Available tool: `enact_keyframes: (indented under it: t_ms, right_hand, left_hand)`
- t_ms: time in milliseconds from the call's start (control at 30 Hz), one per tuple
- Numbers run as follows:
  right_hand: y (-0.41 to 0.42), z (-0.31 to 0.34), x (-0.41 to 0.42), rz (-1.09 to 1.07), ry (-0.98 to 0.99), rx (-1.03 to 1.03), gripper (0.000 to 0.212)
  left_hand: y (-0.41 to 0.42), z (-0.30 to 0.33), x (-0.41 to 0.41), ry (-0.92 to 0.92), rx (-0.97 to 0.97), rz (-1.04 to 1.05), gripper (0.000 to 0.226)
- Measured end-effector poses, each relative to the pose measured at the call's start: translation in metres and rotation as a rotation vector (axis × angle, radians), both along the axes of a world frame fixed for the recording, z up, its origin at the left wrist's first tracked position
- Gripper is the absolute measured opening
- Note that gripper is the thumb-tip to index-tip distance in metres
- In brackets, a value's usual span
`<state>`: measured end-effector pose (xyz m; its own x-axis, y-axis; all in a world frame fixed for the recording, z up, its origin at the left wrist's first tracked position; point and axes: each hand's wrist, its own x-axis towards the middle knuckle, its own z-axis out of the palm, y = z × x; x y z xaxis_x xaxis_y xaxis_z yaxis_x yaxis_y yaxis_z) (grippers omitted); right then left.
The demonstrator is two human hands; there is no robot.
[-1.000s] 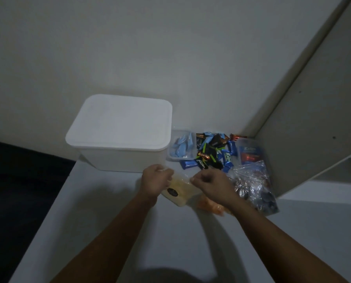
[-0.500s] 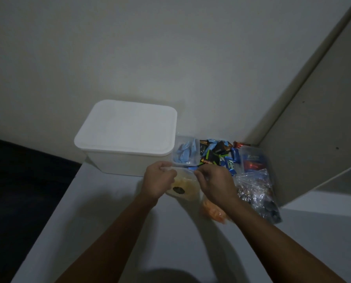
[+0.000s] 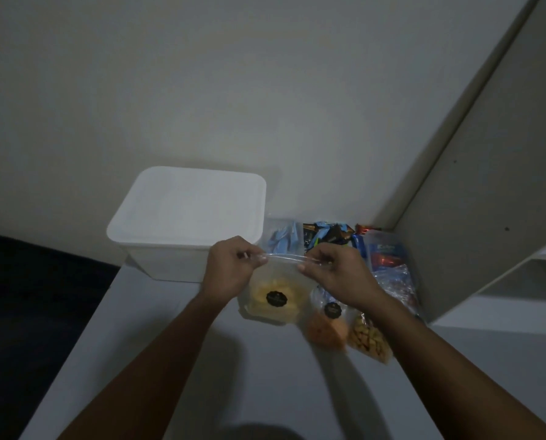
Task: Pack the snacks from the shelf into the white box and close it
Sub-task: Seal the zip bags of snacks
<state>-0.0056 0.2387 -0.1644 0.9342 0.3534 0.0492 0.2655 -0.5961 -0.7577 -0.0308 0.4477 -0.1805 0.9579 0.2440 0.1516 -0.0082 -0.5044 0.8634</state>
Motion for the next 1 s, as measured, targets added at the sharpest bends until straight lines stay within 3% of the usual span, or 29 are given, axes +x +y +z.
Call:
enact_keyframes:
  t_ms: [167,467,667,867,1000]
  right_hand:
    - [-0.003,0.002,0.002,-0.049,-0.025,0.032,0.005]
    - [-0.003,0.020,0.008,-0.141,0.073,0.286,0.005]
    - [0.005,0.025,0.010,-0.196,0.078,0.271,0.005]
    - [0.006,0.030,0.017,-0.168,0.035,0.317,0.016]
    - [0.006,0.036,0.017,-0.120,0.005,0.303,0.010]
  left_hand:
    - [0.004,0.015,0.003,0.079,-0.121,-0.106,0.010]
    - [0.006,0.036,0.000,-0.032,-0.232,-0.081,0.021]
    - [0.004,0.035,0.003,-0.063,-0.255,-0.040,0.022]
    - [-0.001,0.043,0.009,-0.063,-0.293,-0.107,0.004]
    - [-0.005,0.045,0.013,-0.076,-0.294,-0.100,0.017]
